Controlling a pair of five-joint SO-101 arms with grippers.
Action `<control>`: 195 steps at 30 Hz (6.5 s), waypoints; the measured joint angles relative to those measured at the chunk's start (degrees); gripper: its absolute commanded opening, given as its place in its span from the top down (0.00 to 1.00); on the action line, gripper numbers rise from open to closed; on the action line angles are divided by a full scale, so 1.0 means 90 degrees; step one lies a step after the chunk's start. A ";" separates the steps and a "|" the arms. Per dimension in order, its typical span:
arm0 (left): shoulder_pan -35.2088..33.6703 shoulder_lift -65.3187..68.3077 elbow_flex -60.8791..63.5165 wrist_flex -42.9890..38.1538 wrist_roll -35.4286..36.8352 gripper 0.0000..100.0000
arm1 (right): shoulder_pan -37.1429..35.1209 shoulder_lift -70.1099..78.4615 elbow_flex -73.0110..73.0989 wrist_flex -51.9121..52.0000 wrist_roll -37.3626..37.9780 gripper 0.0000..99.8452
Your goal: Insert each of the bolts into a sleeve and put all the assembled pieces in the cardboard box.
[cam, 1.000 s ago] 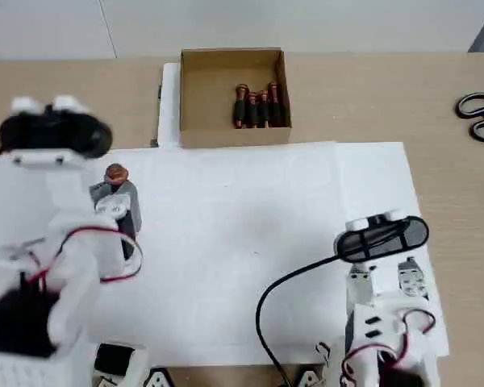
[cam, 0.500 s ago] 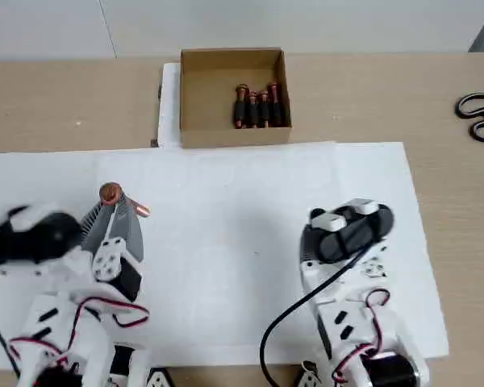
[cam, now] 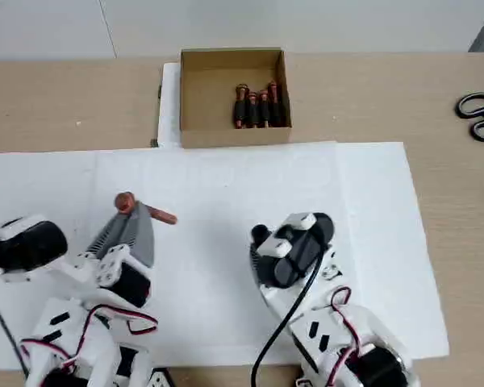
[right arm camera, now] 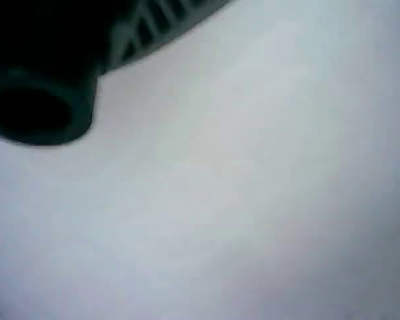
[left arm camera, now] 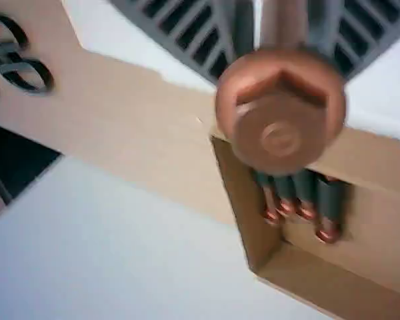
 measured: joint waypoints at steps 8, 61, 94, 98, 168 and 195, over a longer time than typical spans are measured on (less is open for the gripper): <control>0.0938 0.0000 0.0000 0.0000 -0.0107 0.99 | -0.0635 0.0000 0.0576 -0.0752 0.0000 1.00; 0.2256 -0.0039 -0.0020 0.0147 -0.0762 0.99 | -0.0908 0.0010 0.0723 -0.1094 0.0342 1.00; 0.2178 -0.0029 0.0205 -0.0361 -0.0508 0.99 | -0.1182 0.0010 0.0742 -0.1182 0.0342 1.00; 0.2178 -0.0029 0.0205 -0.0352 -0.0703 0.99 | -0.1182 0.0010 0.0742 -0.1182 0.0342 1.00; 0.3087 -0.0010 0.0664 0.1094 -0.2051 0.85 | -0.1221 0.0020 0.0733 -0.1221 0.0889 1.00; -0.0137 -0.0010 0.0186 0.0664 -0.1602 0.84 | 0.0371 0.0020 0.0723 -0.1241 0.0498 1.00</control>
